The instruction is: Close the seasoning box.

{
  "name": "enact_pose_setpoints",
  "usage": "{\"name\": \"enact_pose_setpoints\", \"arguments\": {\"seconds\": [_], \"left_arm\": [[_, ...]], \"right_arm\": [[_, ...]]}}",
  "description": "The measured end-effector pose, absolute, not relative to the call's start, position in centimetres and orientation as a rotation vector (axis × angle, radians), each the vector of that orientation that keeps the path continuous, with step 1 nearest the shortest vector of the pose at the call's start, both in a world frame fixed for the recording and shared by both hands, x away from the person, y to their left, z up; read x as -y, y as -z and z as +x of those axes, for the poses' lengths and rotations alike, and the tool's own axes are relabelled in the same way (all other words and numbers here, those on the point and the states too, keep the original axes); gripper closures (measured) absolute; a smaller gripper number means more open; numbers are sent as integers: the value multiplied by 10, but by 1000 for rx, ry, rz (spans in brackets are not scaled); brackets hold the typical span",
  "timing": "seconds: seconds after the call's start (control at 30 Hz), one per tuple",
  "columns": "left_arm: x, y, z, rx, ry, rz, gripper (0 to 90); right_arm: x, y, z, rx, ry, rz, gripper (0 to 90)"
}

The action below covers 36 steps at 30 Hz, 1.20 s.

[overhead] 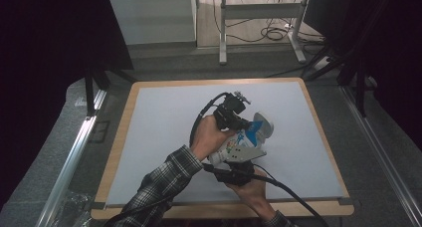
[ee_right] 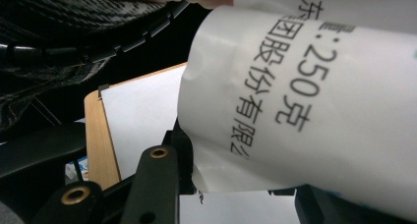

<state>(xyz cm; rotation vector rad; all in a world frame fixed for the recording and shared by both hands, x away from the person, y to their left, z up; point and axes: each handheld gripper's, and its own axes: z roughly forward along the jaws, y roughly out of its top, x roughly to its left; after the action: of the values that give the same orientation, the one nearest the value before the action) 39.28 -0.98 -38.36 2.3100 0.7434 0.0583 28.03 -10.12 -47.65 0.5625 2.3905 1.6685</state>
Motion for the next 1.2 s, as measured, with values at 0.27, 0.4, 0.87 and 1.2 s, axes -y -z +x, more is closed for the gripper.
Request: {"name": "enact_pose_setpoints", "arguments": {"seconds": [0.27, 0.4, 0.87, 1.2], "left_arm": [[10, 384, 393, -744, -58, 2310, 878], [10, 384, 393, -744, -57, 2310, 878], [10, 385, 393, -742, -55, 2309, 877], [10, 385, 394, -741, -53, 2312, 877]], "right_arm": [[101, 476, 280, -2388, -1674, 568, 644], [101, 476, 280, -2388, -1673, 568, 644], [101, 476, 280, -2385, -1670, 565, 644], [102, 475, 280, -2383, -1670, 562, 644]]}}
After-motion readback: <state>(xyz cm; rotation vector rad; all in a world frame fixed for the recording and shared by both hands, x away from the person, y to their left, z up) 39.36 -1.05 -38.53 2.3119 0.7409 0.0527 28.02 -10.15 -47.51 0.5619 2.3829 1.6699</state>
